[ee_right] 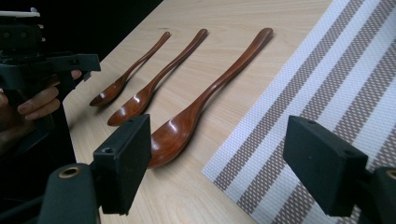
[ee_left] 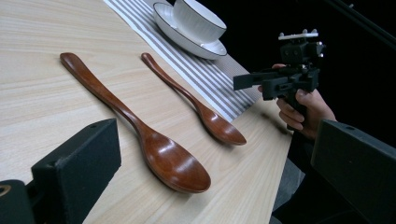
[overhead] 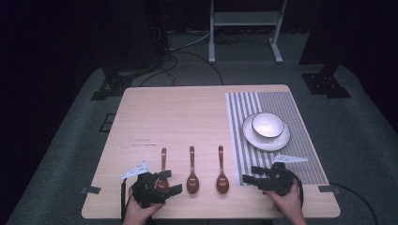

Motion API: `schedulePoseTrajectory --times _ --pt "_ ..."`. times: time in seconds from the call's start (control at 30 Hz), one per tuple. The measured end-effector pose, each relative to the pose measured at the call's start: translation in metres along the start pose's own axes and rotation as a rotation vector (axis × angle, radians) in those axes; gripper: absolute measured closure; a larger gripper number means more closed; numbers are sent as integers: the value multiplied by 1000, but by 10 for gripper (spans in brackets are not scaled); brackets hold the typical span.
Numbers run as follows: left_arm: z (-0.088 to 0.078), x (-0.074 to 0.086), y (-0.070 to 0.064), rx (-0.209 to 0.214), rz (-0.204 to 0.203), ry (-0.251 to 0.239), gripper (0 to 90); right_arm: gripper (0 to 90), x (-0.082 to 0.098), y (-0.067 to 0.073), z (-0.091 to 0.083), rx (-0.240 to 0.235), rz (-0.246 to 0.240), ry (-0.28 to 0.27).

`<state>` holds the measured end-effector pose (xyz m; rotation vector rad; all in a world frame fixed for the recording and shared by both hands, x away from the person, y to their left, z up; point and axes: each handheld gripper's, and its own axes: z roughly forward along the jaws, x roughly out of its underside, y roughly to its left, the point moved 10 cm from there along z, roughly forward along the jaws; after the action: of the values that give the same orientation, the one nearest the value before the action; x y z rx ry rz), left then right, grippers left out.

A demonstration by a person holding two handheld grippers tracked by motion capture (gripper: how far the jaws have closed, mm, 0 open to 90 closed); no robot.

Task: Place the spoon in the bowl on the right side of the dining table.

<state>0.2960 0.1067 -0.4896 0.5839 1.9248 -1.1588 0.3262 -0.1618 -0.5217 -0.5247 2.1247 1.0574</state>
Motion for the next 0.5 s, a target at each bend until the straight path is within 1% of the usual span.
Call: schedulePoseTrajectory --times 0.3,0.5 --pt "10 3 -7 20 0 24 2 225 -11 3 12 -16 -8 16" --pt "16 4 -12 44 0 37 2 226 -17 5 19 -19 -10 30"
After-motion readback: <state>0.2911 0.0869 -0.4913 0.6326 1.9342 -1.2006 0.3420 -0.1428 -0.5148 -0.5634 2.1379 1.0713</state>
